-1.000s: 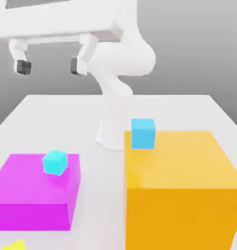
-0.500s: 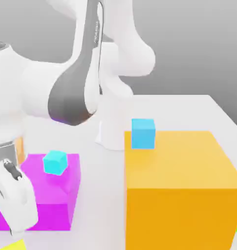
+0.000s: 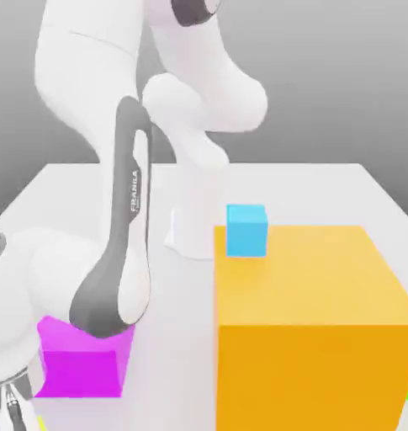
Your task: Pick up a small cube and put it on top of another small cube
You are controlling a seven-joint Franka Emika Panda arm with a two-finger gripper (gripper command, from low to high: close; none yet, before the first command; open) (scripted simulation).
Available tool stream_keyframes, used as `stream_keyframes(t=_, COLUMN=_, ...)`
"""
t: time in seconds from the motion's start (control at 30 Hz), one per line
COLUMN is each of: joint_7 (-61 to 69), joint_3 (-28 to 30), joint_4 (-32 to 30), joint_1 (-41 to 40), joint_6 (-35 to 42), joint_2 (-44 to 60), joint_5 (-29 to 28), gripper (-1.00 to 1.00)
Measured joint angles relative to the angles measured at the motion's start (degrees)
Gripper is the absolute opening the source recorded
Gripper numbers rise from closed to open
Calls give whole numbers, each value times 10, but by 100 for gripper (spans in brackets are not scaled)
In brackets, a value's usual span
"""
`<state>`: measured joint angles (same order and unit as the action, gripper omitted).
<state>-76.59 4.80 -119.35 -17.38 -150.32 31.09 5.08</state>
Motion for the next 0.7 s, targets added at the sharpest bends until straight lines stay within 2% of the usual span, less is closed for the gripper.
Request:
stream_keyframes(t=0.37, joint_7=62, joint_3=-36, joint_4=-86, joint_1=51, joint_6=138, joint_2=-226, joint_5=-41, gripper=-100)
stream_keyframes(t=0.7, joint_7=171, joint_3=-78, joint_4=-175, joint_1=116, joint_6=257, joint_2=-433, joint_5=-36, gripper=-100)
